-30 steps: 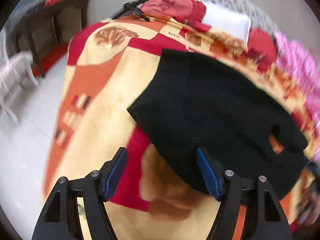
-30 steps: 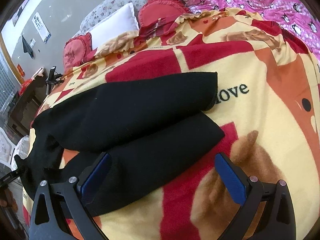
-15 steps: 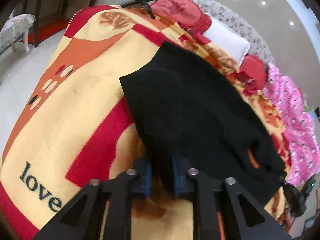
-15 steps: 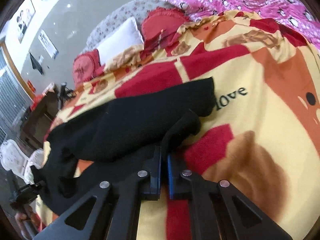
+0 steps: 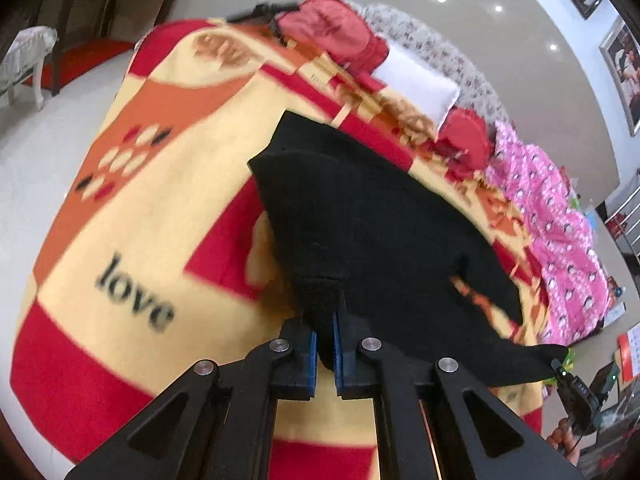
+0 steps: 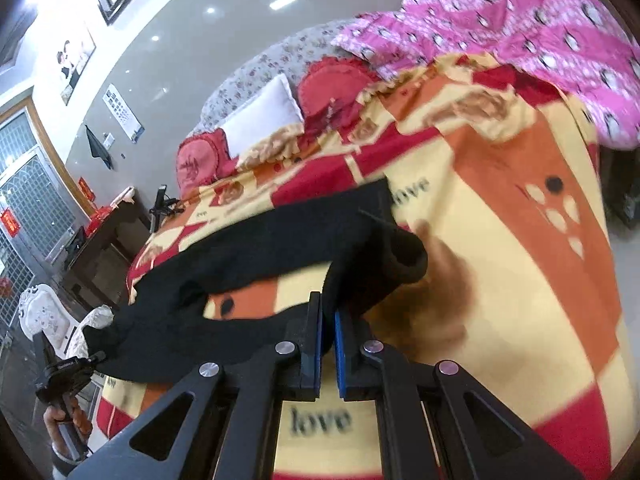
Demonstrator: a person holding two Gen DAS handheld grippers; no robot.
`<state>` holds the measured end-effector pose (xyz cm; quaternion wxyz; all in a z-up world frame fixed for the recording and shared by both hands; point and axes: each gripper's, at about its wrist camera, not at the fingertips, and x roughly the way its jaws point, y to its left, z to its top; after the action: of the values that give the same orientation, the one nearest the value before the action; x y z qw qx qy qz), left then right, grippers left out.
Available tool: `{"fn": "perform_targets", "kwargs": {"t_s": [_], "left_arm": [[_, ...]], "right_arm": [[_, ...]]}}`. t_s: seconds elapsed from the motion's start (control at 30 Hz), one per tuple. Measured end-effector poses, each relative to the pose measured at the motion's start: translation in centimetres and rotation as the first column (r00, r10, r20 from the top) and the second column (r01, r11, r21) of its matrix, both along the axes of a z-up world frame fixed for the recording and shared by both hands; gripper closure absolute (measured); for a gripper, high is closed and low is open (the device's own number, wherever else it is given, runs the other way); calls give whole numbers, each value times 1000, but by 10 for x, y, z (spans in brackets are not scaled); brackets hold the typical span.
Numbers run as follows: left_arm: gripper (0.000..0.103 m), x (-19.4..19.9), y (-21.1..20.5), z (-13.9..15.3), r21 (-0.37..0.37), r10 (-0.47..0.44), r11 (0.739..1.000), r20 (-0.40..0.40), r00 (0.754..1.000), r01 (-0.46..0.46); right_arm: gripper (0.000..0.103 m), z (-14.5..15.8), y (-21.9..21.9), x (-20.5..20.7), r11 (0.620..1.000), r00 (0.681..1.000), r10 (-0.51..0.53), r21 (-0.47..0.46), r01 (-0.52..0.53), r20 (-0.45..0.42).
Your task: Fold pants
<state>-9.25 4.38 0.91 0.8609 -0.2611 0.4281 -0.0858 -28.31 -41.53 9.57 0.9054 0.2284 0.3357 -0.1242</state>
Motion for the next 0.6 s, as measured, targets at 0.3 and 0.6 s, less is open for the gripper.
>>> {"fn": "perform_targets", "kwargs": {"t_s": [0.3,0.6], "left_arm": [[72,-12,22,5,38,68,997,-5,998,-68],[58,-8,-1,38,145,77,986,74,994,-87]], "right_arm": [[76,-34,-6,-5,997,978,-72,-37,66,-196],[58,-4,50,41,987,983,135,-76,-145,-122]]}}
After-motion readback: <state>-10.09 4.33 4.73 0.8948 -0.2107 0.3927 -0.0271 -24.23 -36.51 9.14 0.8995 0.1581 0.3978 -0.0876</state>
